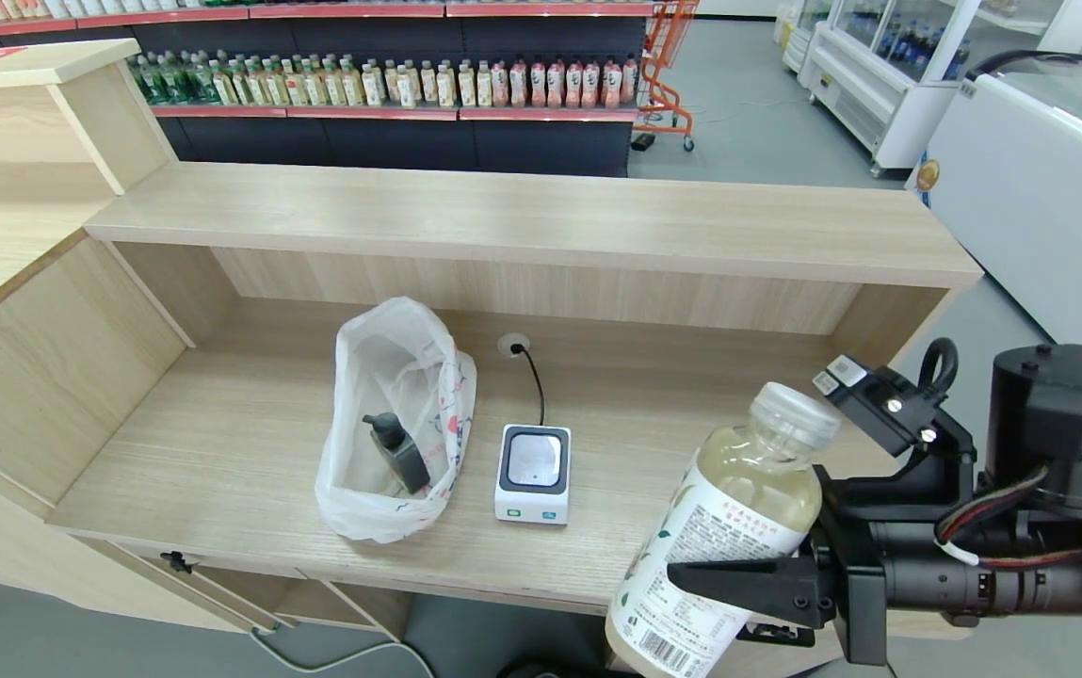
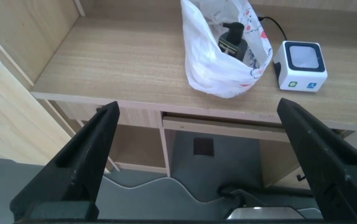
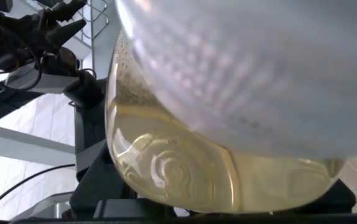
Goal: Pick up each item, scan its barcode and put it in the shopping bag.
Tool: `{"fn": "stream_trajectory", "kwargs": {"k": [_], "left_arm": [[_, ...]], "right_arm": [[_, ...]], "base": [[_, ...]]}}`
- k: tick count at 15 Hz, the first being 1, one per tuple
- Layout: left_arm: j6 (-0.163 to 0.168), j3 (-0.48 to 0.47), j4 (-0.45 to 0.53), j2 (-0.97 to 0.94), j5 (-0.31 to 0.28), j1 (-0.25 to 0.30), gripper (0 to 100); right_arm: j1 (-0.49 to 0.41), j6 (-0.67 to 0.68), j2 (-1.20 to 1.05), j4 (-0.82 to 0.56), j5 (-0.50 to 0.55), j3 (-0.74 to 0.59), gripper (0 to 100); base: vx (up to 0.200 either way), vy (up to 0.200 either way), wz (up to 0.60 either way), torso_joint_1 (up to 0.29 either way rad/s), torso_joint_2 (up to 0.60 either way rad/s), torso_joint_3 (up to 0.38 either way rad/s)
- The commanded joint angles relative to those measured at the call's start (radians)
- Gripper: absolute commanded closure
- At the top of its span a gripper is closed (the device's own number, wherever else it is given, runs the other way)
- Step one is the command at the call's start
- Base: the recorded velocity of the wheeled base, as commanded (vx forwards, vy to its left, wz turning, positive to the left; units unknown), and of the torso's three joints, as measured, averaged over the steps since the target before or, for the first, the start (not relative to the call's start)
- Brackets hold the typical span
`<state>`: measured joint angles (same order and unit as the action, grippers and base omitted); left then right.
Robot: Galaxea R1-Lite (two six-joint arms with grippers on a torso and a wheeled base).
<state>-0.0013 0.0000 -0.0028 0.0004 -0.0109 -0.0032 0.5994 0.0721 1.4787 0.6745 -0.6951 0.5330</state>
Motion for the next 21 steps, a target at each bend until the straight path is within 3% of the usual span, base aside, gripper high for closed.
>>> {"fn": "stream_trajectory", "kwargs": {"k": [1, 21], "left_arm": [[0.000, 0.000, 0.000, 0.001, 0.000, 0.000, 0], [0.000, 0.000, 0.000, 0.001, 0.000, 0.000, 0]], "right_arm": [[0.005, -0.002, 0.005, -0.004, 0.002, 0.001, 100], [-0.004, 0.000, 0.008, -0.009, 0.005, -0.005, 100]], "base": [[0.000, 0.000, 0.00, 0.000, 0.00, 0.000], [0.000, 0.000, 0.00, 0.000, 0.00, 0.000]]}}
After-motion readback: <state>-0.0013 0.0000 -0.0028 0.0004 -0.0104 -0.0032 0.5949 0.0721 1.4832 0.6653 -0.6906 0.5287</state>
